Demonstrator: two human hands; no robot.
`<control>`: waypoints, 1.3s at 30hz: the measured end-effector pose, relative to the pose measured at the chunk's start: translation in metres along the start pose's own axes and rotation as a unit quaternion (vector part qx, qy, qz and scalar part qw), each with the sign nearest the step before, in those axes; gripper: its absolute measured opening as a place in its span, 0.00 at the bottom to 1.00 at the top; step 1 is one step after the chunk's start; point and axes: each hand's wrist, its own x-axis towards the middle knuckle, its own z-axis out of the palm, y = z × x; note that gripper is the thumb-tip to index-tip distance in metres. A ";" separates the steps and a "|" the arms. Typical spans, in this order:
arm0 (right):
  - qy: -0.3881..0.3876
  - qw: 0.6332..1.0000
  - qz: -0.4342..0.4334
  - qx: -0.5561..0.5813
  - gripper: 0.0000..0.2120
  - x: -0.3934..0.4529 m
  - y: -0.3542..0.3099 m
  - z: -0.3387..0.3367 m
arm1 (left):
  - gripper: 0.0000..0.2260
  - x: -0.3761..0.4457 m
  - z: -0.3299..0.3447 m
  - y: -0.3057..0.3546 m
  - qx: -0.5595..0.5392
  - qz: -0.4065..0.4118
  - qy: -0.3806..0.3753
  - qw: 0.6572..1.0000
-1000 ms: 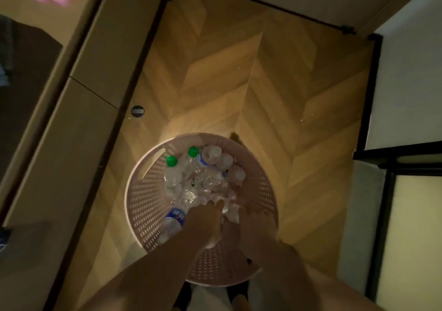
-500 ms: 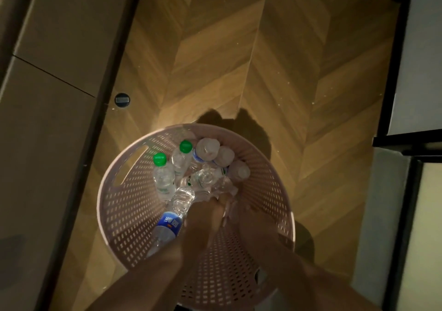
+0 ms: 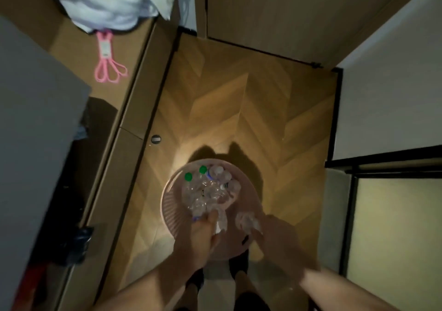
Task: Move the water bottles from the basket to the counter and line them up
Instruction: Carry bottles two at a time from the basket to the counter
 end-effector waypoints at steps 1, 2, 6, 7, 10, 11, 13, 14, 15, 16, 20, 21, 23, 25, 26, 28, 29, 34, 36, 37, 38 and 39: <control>0.005 1.000 -0.009 0.015 0.21 -0.023 0.001 -0.009 | 0.19 -0.020 -0.023 0.008 -0.003 -0.001 0.017 1.000; 0.027 0.998 -0.028 0.044 0.22 -0.048 -0.004 -0.020 | 0.20 -0.042 -0.043 0.014 -0.013 -0.010 0.025 1.000; 0.109 0.985 -0.074 0.115 0.22 -0.135 -0.020 -0.060 | 0.18 -0.125 -0.103 0.036 -0.026 -0.014 0.105 0.994; 0.122 0.982 -0.086 0.119 0.18 -0.153 -0.024 -0.070 | 0.18 -0.142 -0.116 0.042 -0.044 -0.019 0.123 0.991; 0.143 0.978 -0.114 0.100 0.14 -0.195 -0.026 -0.090 | 0.14 -0.193 -0.146 0.062 -0.083 -0.061 0.177 0.979; 0.144 0.978 -0.127 0.087 0.13 -0.206 -0.031 -0.099 | 0.13 -0.207 -0.152 0.069 -0.086 -0.071 0.202 0.973; 0.148 0.972 -0.170 0.067 0.13 -0.222 -0.035 -0.112 | 0.13 -0.236 -0.160 0.084 -0.091 -0.103 0.228 0.964; 0.153 0.967 -0.196 0.060 0.13 -0.227 -0.036 -0.117 | 0.14 -0.251 -0.163 0.092 -0.100 -0.121 0.234 0.959; 0.146 0.963 -0.223 0.050 0.13 -0.233 -0.038 -0.122 | 0.14 -0.265 -0.163 0.098 -0.108 -0.134 0.253 0.952; 0.138 0.958 -0.250 0.034 0.13 -0.237 -0.041 -0.127 | 0.15 -0.278 -0.161 0.102 -0.119 -0.151 0.274 0.942; 0.122 0.930 -0.347 -0.022 0.12 -0.256 -0.056 -0.144 | 0.13 -0.333 -0.147 0.122 -0.187 -0.231 0.344 0.891; 0.118 0.922 -0.366 -0.037 0.11 -0.260 -0.061 -0.149 | 0.13 -0.346 -0.142 0.128 -0.194 -0.246 0.363 0.878; 0.110 0.903 -0.409 -0.072 0.10 -0.273 -0.076 -0.152 | 0.12 -0.377 -0.135 0.141 -0.205 -0.275 0.395 0.852; 0.102 0.888 -0.441 -0.088 0.10 -0.282 -0.089 -0.153 | 0.12 -0.397 -0.129 0.148 -0.222 -0.296 0.412 0.833; 0.092 0.878 -0.461 -0.094 0.11 -0.290 -0.097 -0.151 | 0.12 -0.412 -0.127 0.153 -0.232 -0.312 0.424 0.818; 0.081 0.860 -0.492 -0.108 0.11 -0.306 -0.113 -0.145 | 0.11 -0.440 -0.121 0.158 -0.244 -0.343 0.444 0.791; 0.073 0.851 -0.508 -0.114 0.11 -0.315 -0.122 -0.141 | 0.11 -0.453 -0.116 0.160 -0.247 -0.358 0.455 0.777; 0.014 0.803 -0.581 -0.131 0.09 -0.376 -0.172 -0.103 | 0.09 -0.536 -0.085 0.169 -0.266 -0.412 0.521 0.698; -0.003 0.786 -0.602 -0.141 0.08 -0.408 -0.194 -0.080 | 0.09 -0.573 -0.066 0.171 -0.272 -0.424 0.542 0.672; -0.008 0.776 -0.615 -0.143 0.09 -0.423 -0.203 -0.067 | 0.09 -0.592 -0.056 0.171 -0.273 -0.430 0.551 0.661; -0.012 0.765 -0.627 -0.146 0.10 -0.439 -0.212 -0.052 | 0.08 -0.612 -0.044 0.171 -0.272 -0.434 0.561 0.650; -0.016 0.755 -0.637 -0.152 0.10 -0.456 -0.220 -0.037 | 0.08 -0.632 -0.032 0.171 -0.274 -0.434 0.571 0.641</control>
